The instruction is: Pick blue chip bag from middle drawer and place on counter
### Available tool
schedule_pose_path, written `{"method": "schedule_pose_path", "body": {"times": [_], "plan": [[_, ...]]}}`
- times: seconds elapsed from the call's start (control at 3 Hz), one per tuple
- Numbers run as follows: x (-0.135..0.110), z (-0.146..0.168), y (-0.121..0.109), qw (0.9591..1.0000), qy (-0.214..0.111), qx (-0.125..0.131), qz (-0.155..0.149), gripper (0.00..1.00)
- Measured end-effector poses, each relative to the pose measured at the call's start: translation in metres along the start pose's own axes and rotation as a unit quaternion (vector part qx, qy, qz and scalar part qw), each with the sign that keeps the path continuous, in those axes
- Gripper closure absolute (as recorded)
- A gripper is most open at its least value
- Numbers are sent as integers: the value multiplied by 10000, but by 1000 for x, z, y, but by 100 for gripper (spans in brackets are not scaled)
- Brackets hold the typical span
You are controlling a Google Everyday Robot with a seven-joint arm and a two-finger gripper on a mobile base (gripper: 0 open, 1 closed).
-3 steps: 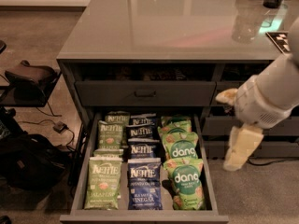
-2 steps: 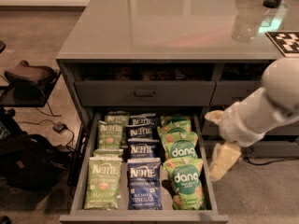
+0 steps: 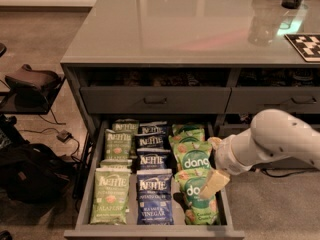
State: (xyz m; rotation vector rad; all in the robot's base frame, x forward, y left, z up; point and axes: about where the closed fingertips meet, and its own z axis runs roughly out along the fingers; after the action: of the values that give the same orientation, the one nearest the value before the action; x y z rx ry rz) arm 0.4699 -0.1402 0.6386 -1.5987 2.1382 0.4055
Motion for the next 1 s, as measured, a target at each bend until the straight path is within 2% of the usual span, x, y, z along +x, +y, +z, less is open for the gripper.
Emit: {"method": "schedule_pose_path", "body": {"times": [0.33, 0.67, 1.0], "plan": [[-6, 59, -5, 9992, 5, 387, -68, 0], [-7, 60, -6, 9991, -5, 414, -76, 0], [-13, 68, 3, 9996, -123, 199, -175, 0]]}}
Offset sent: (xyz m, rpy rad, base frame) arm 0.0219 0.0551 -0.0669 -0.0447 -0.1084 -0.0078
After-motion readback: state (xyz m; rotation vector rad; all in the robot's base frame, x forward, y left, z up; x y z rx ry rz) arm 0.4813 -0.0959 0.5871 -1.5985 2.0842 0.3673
